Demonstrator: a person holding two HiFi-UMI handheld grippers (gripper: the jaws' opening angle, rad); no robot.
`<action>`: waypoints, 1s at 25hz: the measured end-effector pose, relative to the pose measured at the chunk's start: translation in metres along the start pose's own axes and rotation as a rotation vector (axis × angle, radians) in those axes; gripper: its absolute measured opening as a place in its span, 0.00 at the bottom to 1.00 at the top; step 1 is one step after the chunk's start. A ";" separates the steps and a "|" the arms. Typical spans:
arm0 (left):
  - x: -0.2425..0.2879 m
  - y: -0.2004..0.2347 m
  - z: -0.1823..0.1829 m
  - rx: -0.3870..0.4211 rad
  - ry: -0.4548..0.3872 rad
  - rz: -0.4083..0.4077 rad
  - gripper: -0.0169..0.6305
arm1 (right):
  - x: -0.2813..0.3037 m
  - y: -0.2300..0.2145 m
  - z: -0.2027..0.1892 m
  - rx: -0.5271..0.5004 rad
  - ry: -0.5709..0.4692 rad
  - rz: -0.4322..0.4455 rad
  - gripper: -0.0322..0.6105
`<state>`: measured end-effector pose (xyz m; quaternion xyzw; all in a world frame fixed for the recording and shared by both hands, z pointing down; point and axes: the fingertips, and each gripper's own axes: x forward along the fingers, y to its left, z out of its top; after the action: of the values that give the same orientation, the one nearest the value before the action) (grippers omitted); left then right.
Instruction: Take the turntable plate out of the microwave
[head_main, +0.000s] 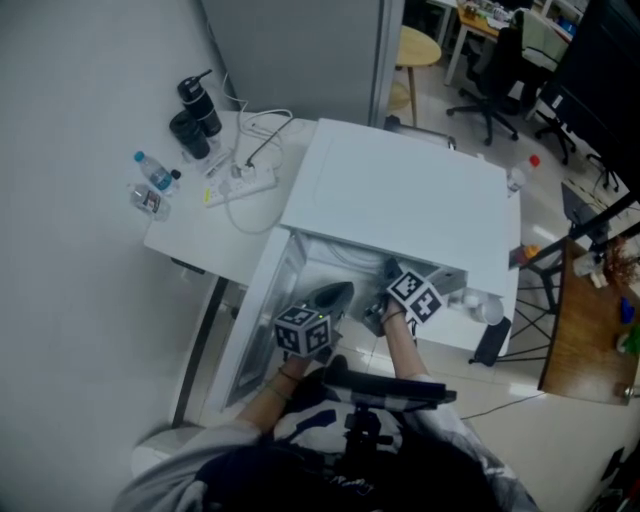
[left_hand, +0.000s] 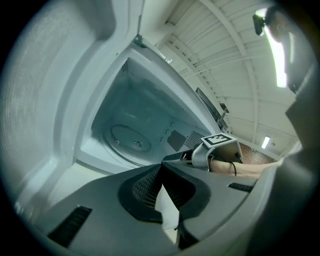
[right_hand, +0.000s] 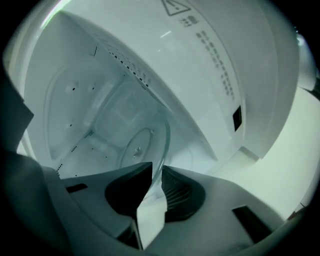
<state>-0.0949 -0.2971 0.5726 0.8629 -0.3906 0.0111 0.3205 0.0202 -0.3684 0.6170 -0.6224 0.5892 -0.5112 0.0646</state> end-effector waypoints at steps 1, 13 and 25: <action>0.002 0.002 -0.004 -0.036 0.005 -0.008 0.03 | -0.001 0.002 -0.002 0.005 0.006 0.016 0.15; 0.030 0.008 -0.028 -0.421 0.025 -0.068 0.24 | -0.037 -0.006 -0.015 0.013 0.036 0.088 0.15; 0.059 0.054 -0.025 -0.669 -0.069 -0.042 0.11 | -0.044 -0.023 -0.045 -0.037 0.124 0.111 0.16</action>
<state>-0.0845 -0.3487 0.6381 0.7175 -0.3656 -0.1536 0.5727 0.0130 -0.3033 0.6287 -0.5569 0.6349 -0.5336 0.0445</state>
